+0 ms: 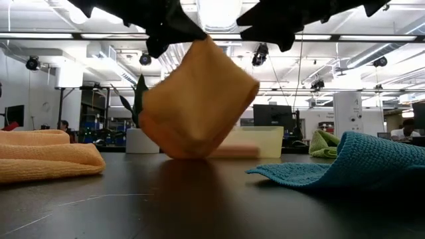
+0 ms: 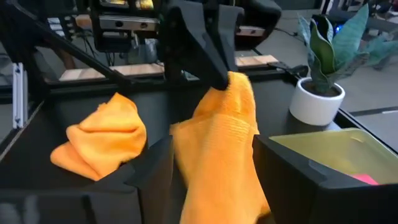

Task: Fold microfiber towels
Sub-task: Fold the top yellow towel on the table

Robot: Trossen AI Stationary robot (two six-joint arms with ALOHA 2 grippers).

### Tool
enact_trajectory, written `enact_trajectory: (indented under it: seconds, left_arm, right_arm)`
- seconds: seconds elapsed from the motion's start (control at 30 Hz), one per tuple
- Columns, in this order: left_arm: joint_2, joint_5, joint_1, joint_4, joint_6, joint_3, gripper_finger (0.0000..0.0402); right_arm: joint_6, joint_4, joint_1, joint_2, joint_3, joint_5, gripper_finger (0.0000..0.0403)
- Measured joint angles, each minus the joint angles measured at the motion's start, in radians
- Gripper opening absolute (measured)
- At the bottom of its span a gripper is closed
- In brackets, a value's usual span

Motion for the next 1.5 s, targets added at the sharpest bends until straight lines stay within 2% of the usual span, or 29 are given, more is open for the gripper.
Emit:
enact_trajectory:
  seconds: [0.23, 0.43, 0.7, 0.87, 0.93, 1.23, 1.5]
  left_arm:
    - [0.012, 0.006, 0.0, 0.045, 0.005, -0.002, 0.0]
    - [0.011, 0.009, 0.0, 0.06, 0.005, -0.004, 0.0]
    - [0.012, 0.038, 0.0, 0.076, 0.02, -0.004, 0.0]
    - [0.012, 0.105, 0.0, 0.075, 0.028, -0.002, 0.0]
    - [0.012, 0.119, 0.0, 0.074, 0.029, -0.003, 0.0]
    - [-0.009, 0.176, -0.003, 0.082, 0.056, -0.007, 0.0]
    - [-0.045, 0.166, -0.002, 0.085, 0.057, -0.008, 0.0]
  right_arm:
    - [-0.031, 0.148, -0.002, 0.11, 0.0, 0.006, 0.0209]
    - [-0.071, 0.162, -0.002, 0.175, 0.008, 0.143, 0.02]
    - [-0.112, 0.162, -0.002, 0.168, 0.009, 0.168, 0.0104]
    - [-0.138, 0.154, -0.002, 0.161, 0.009, 0.169, 0.0029]
    - [-0.145, 0.145, -0.002, 0.161, 0.009, 0.181, 0.0014]
    - [-0.069, -0.102, 0.016, 0.101, 0.009, 0.36, 0.0009]
    - [-0.007, -0.318, 0.135, -0.028, 0.009, 0.526, 0.0009]
